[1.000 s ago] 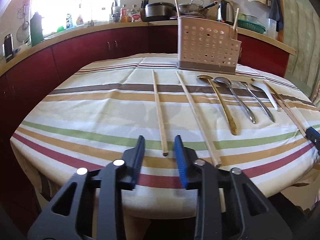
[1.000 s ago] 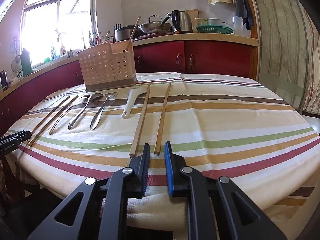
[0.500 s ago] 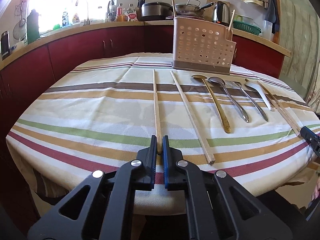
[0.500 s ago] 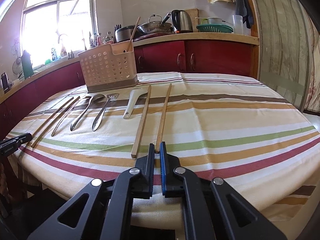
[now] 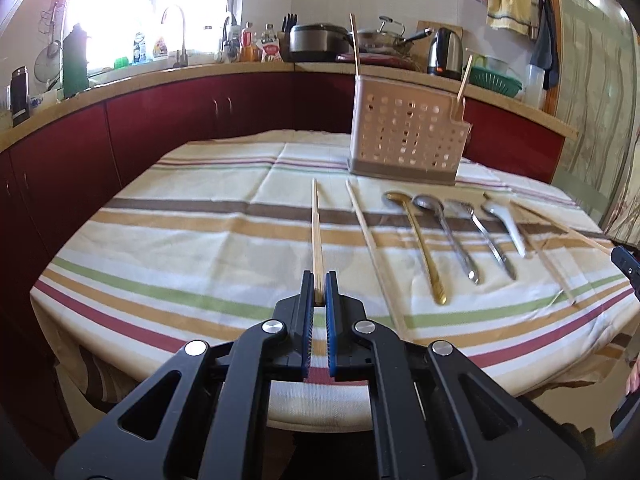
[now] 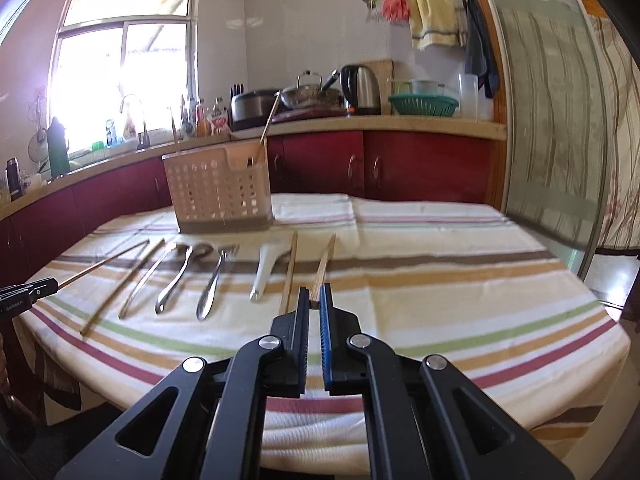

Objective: Organize utensils
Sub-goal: 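Lift both held chopsticks and carry them over the beige caddy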

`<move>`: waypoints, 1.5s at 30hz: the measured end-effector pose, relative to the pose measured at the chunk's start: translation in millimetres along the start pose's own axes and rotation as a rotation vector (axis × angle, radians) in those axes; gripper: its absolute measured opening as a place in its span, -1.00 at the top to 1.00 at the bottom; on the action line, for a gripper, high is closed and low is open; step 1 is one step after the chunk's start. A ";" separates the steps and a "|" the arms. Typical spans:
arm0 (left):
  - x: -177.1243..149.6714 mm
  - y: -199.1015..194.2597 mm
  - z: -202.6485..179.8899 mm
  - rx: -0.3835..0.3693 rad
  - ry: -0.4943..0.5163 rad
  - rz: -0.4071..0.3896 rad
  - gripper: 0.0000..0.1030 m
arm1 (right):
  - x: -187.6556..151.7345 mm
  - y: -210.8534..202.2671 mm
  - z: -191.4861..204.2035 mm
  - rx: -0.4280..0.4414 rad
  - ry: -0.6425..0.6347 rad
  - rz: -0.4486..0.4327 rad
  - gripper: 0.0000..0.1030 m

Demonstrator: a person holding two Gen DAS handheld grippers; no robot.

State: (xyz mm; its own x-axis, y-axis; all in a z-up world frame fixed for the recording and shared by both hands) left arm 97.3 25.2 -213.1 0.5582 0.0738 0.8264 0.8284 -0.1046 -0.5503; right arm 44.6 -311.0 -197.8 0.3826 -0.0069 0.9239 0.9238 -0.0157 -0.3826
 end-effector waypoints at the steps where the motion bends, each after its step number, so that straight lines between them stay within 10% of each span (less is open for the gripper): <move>1: 3.2 -2.8 0.0 -0.001 -0.001 -0.008 0.88 | 2.8 -1.2 -0.5 -0.001 0.002 -0.005 0.89; 18: 95.9 -43.7 -1.3 -0.026 -0.008 -0.179 0.88 | 85.4 0.3 -8.1 0.019 0.021 -0.129 0.89; 45: 224.2 33.5 -26.9 -0.115 0.054 -0.181 0.88 | 184.7 77.9 -9.2 0.065 0.010 -0.120 0.89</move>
State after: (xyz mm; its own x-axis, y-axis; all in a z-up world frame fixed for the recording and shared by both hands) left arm 249.0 11.6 -43.1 0.3952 0.0486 0.9173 0.9024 -0.2074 -0.3778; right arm 187.1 -322.7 -57.0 0.2695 -0.0187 0.9628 0.9621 0.0480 -0.2684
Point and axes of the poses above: each gripper's, at about its wrist camera, not at the fingertips, and y roughly the way its jaws point, z to its left, x to its top, the point moved 9 cm from there along y, roughly the way its jaws point, and after that the axes turned 5 degrees about -y, right-handed, at the moved point
